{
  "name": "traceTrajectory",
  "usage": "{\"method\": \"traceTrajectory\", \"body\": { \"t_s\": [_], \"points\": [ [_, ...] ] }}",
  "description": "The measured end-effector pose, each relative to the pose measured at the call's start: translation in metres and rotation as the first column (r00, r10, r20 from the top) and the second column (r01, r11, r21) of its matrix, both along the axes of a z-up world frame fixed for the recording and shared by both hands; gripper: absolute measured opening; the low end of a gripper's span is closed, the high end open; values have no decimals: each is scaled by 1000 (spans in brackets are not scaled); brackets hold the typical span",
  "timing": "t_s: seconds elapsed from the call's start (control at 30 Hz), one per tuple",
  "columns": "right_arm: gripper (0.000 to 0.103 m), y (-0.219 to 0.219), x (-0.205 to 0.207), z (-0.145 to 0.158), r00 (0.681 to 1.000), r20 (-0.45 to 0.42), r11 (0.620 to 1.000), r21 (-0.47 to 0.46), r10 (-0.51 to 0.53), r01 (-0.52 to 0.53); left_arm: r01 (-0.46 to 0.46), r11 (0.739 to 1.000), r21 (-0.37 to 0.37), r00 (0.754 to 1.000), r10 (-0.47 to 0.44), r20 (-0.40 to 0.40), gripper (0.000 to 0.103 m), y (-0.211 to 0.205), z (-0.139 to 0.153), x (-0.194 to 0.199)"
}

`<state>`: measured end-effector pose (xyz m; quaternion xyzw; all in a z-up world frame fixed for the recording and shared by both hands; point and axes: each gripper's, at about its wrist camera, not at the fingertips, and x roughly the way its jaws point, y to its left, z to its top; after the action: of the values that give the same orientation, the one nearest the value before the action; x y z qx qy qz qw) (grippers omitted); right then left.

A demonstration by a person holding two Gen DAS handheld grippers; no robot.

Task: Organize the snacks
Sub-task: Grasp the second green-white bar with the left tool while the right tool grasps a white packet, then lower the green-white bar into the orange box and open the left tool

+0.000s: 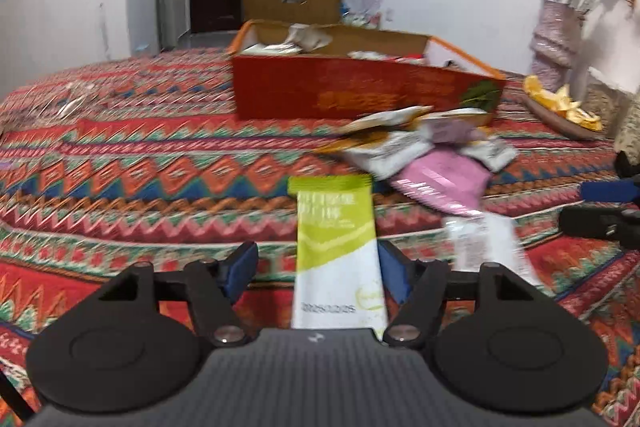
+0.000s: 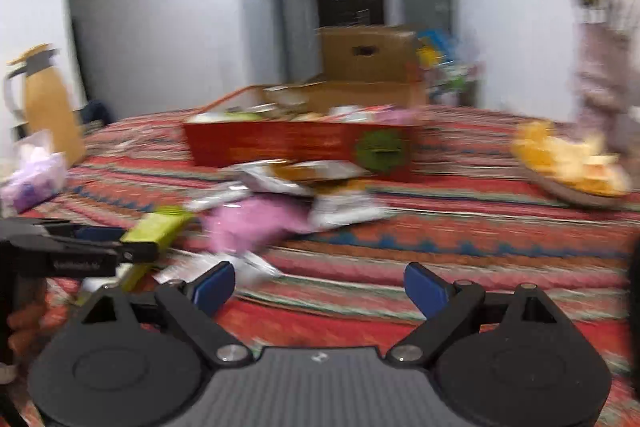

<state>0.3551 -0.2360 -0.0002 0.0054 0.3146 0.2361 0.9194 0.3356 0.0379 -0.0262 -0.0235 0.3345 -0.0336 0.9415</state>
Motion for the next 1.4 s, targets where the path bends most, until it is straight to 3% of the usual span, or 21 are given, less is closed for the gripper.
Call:
{"method": "traceTrajectory", "body": {
  "t_s": [0.07,0.17,0.23,0.27,0.3,0.37,0.57,0.73,0.87,1.0,1.03,1.1,1.13,1.4],
  "points": [
    [85,23,17,-9,998,-63,999,22,27,-26,-24,999,-21,1000,24,4,70,8,0,4],
    [78,52,26,-18,995,-89,999,29,42,-39,-5,999,-38,1000,6,19,73,6,-1,11],
    [73,61,25,-22,996,-85,999,32,26,-24,14,1000,5,999,-14,31,60,-3,-2,14],
    [73,64,24,-24,997,-77,1000,14,12,-11,23,999,34,999,-24,39,46,-7,-3,13],
    [73,67,21,-26,998,-62,1000,-9,-7,6,31,998,57,999,-34,42,40,-11,-3,12],
    [72,69,16,-27,999,-39,998,-44,-38,37,52,995,88,998,-56,43,39,-16,-2,7],
    [68,58,-21,-28,997,10,979,-185,-81,81,46,997,61,996,-50,70,39,-15,9,-29],
    [69,34,-44,-25,984,2,968,-181,-177,175,27,999,32,998,-28,53,39,-14,13,-57],
    [77,21,-71,-15,982,13,974,-119,-190,191,29,999,42,997,-32,70,39,-17,18,-77],
    [76,21,-76,-19,984,-17,981,-79,-178,176,27,999,28,998,-28,60,39,-20,16,-83],
    [71,22,-70,-24,984,-42,983,-68,-174,171,22,999,25,998,-23,53,38,-21,16,-84],
    [47,31,-70,-26,983,-1,977,-108,-183,181,14,999,30,998,-16,57,38,-23,18,-90],
    [41,35,-72,-26,984,16,975,-135,-175,176,12,1000,29,997,-14,69,38,-24,21,-95],
    [40,13,-141,-7,991,62,983,-130,-122,129,49,999,4,992,-49,117,37,-29,38,-148]
  ]
}}
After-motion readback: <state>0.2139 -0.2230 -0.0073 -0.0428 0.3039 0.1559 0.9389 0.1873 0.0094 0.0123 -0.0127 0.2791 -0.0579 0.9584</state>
